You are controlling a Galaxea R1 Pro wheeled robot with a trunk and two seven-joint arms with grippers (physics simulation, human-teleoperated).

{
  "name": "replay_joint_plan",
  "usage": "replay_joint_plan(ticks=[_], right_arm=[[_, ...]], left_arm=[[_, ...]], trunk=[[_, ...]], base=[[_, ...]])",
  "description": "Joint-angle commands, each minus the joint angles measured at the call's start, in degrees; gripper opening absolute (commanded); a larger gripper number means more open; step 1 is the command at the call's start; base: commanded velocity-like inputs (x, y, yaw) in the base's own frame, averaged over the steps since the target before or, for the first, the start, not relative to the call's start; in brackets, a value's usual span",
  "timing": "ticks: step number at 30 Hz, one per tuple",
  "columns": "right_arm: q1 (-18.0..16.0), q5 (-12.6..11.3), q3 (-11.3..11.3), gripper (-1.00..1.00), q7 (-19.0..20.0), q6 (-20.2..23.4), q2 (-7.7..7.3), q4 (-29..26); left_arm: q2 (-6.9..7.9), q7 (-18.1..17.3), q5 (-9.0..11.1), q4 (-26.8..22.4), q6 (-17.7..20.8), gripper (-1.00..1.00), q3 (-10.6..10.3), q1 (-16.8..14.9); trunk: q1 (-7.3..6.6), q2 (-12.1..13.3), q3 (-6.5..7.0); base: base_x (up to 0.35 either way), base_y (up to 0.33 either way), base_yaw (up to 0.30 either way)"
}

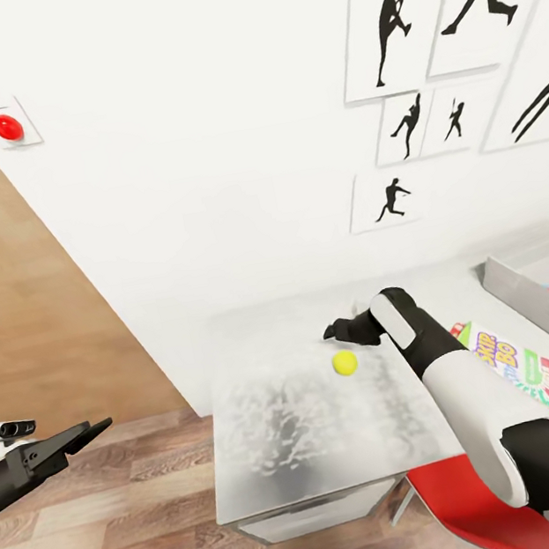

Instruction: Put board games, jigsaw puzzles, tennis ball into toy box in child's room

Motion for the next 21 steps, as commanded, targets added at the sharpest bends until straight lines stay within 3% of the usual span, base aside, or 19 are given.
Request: replay_joint_plan(ticks=[1,6,21], right_arm=[[-0.05,-0.02,0.12,1.0,-0.58,0.11,0.0,-0.03],[-0.05,3.23,0.07,1.0,-0.42,0.17,0.09,0.03],[-0.05,4.04,0.09,1.0,-0.37,0.14,0.14,0.04]], left_arm=[[0.02,-0.24,-0.05,-0.01,0.61,1.0,0.0,-0.03],[0.02,-0.24,-0.05,-0.01,0.61,1.0,0.0,-0.03],[0.02,-0.24,-0.05,-0.01,0.61,1.0,0.02,-0.03]], trunk=[[0.03,-0.11,-0.2],[0.03,-0.11,-0.67],[0.03,-0.11,-2.08]], base=[[0.0,0.0,0.0],[0.0,0.0,0.0],[0.0,0.0,0.0]])
